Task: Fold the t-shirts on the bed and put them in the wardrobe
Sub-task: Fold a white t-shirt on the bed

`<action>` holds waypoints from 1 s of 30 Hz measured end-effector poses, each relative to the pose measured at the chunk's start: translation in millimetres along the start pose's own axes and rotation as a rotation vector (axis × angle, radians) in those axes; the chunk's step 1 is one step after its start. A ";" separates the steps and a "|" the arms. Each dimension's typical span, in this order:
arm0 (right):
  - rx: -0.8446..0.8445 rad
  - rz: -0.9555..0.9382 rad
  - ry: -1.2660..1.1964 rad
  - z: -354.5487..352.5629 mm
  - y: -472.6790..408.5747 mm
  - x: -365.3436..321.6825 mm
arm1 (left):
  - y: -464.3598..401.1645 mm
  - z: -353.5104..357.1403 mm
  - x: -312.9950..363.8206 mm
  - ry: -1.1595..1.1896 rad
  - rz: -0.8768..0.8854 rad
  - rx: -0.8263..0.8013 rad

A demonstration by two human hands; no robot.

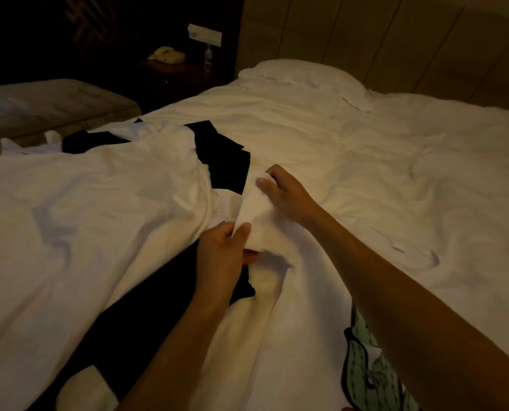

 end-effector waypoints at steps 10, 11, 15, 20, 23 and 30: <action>-0.206 0.179 0.202 52.2 -38.7 12.5 | -7.5 -29.2 -14.2 0.041 -0.187 0.003; -0.179 0.224 0.181 52.0 -37.5 16.7 | -7.3 -29.0 -16.0 0.044 -0.202 -0.012; -0.073 0.315 0.177 43.0 -36.3 26.4 | -7.8 -30.9 -22.0 0.007 -0.214 -0.030; -0.197 0.148 0.125 34.8 -33.7 10.5 | -6.4 -34.2 -19.1 -0.022 -0.214 -0.061; -0.213 0.074 0.017 34.1 -33.8 4.1 | -5.0 -34.7 -14.0 0.001 -0.200 -0.119; 0.129 0.002 -0.268 2.8 -20.1 5.7 | 1.5 -14.2 5.3 0.060 -0.013 -0.076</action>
Point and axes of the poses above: each hand's wrist, its own y-axis away from the middle knuckle, its own z-axis out of the palm, x = y × z, the point moved 2 cm from there along -y, towards the middle knuckle, and after that the axes turned 14 degrees about -x, right-handed, at the moved point
